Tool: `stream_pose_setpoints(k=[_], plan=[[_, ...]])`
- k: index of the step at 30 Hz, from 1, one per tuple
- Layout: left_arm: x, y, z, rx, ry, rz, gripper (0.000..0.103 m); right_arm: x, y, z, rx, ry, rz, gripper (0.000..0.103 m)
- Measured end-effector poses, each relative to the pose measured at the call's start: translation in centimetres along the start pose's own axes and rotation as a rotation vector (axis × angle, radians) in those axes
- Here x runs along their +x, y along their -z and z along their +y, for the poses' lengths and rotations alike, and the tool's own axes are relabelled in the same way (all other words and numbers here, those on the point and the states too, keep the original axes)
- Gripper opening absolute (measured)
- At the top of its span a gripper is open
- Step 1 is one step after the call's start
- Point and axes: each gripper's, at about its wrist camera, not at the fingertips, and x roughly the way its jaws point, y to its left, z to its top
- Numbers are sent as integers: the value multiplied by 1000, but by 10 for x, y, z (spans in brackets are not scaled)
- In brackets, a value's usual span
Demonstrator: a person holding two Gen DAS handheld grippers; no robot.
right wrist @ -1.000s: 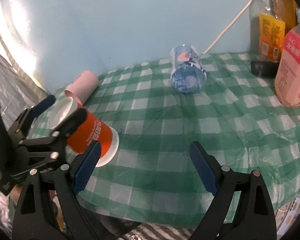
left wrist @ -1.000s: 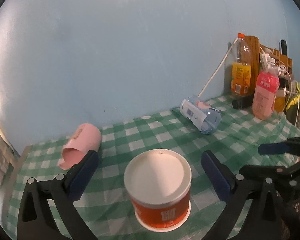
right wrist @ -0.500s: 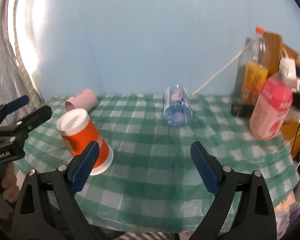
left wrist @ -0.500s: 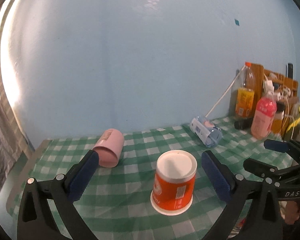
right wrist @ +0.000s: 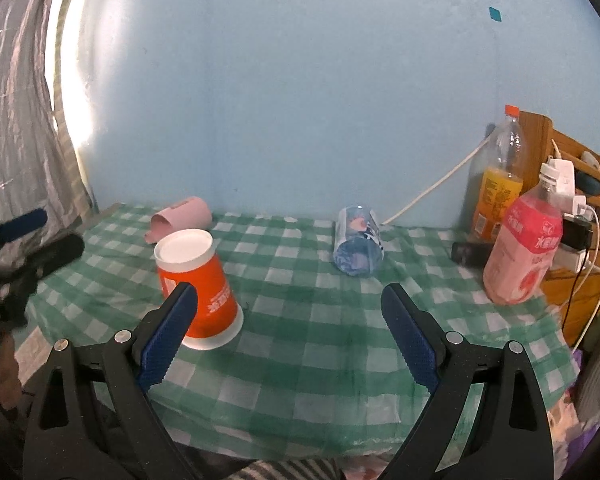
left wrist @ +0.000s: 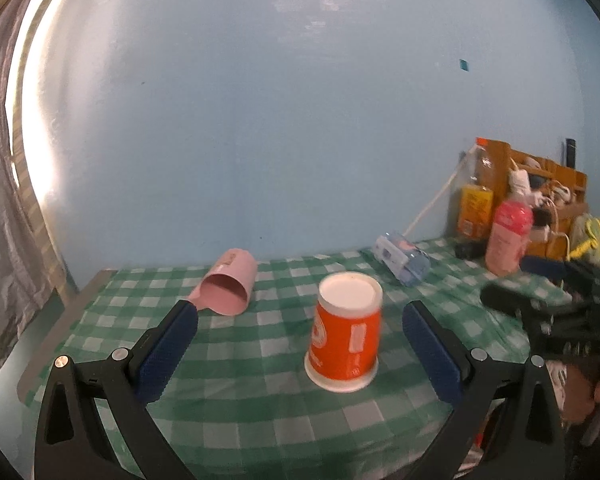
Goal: Flip cup upside down
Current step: 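Open the left gripper and withdraw it from the upside-down cup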
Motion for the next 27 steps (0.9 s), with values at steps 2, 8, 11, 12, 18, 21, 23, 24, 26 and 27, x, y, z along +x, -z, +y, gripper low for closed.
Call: stream_pose_setpoints(k=[2, 8, 11, 12, 18, 21, 23, 24, 26, 27], plan=[[-2, 5, -1, 16, 5, -4, 103, -3, 2, 0, 0, 8, -4, 92], [-11, 12, 4, 17, -2, -24, 103, -12, 6, -1, 6, 19, -18, 92], [-15, 12, 6, 7, 9, -31, 103, -17, 6, 0, 2, 25, -30, 92], [-16, 12, 5, 13, 8, -34, 103, -17, 6, 0, 1, 25, -31, 92], [-22, 13, 6, 22, 5, -47, 103, -22, 5, 4, -11, 30, -44, 92], [-22, 13, 9, -3, 21, -48, 103, -23, 4, 6, -22, 36, -51, 92], [-21, 14, 10, -14, 25, -38, 103, -25, 3, 7, -22, 43, -60, 92], [-21, 14, 10, -16, 28, -34, 103, -25, 3, 8, -23, 44, -64, 92], [-19, 15, 11, -21, 27, -30, 103, -26, 3, 10, -34, 40, -67, 92], [-19, 15, 11, -24, 26, -29, 103, -26, 4, 10, -36, 40, -69, 92]])
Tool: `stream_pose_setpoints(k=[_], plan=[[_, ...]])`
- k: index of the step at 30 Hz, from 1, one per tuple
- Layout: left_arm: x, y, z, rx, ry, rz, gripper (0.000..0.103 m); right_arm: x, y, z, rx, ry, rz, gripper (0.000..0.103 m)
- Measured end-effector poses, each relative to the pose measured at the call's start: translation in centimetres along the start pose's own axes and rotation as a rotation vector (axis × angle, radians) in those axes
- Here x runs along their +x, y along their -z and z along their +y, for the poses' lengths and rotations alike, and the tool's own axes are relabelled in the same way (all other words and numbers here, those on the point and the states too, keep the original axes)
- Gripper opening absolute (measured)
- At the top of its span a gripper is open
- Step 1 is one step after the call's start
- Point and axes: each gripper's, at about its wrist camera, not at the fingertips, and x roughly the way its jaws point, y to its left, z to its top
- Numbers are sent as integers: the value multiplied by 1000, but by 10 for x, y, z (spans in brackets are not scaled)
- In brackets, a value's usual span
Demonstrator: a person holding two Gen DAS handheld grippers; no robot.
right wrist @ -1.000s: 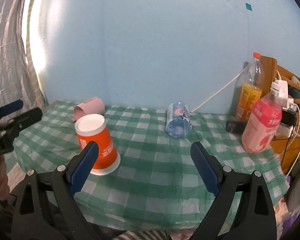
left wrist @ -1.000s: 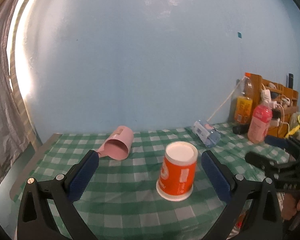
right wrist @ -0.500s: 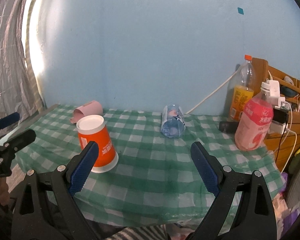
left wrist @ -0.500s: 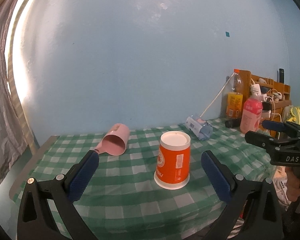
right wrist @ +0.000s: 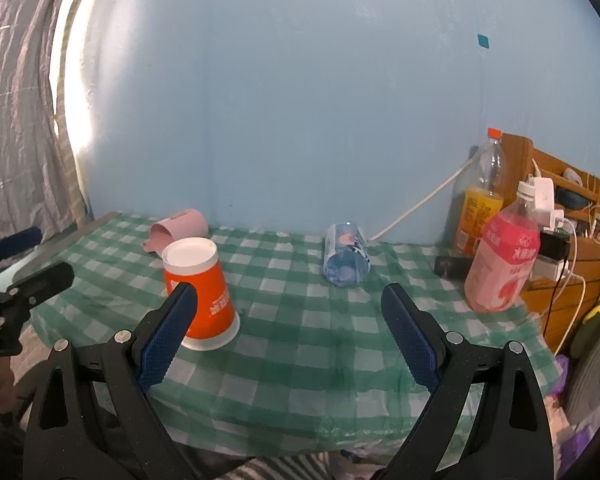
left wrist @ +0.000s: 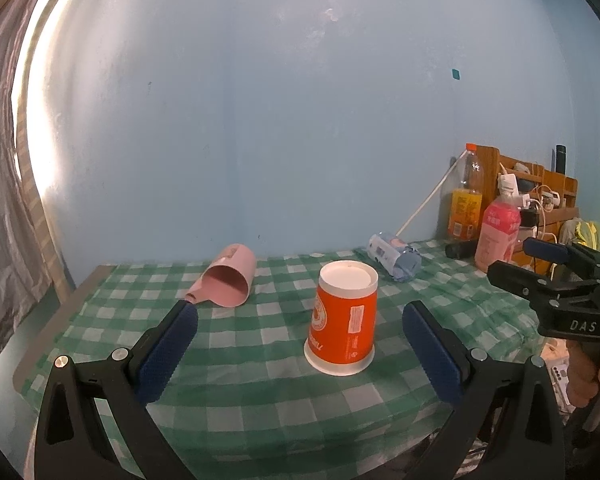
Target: Flip cup upside down
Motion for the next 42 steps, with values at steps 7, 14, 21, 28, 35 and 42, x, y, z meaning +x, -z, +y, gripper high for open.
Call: stream_pose_setpoints(k=[7, 14, 21, 28, 35, 42], plan=[[2, 1, 1, -6, -7, 20, 103, 1, 2, 4, -14, 1, 5, 92], [-2, -1, 3, -15, -16, 10, 103, 1, 2, 4, -13, 1, 4, 92], [-5, -2, 3, -20, -21, -2, 103, 2, 2, 5, -13, 1, 8, 92], [-3, -2, 3, -21, -37, 5, 103, 4, 3, 7, -15, -1, 14, 92], [-2, -2, 4, -25, -54, 5, 103, 4, 3, 6, -14, -1, 14, 92], [-1, 0, 1, -11, -70, 6, 103, 4, 3, 7, -14, 0, 15, 92]])
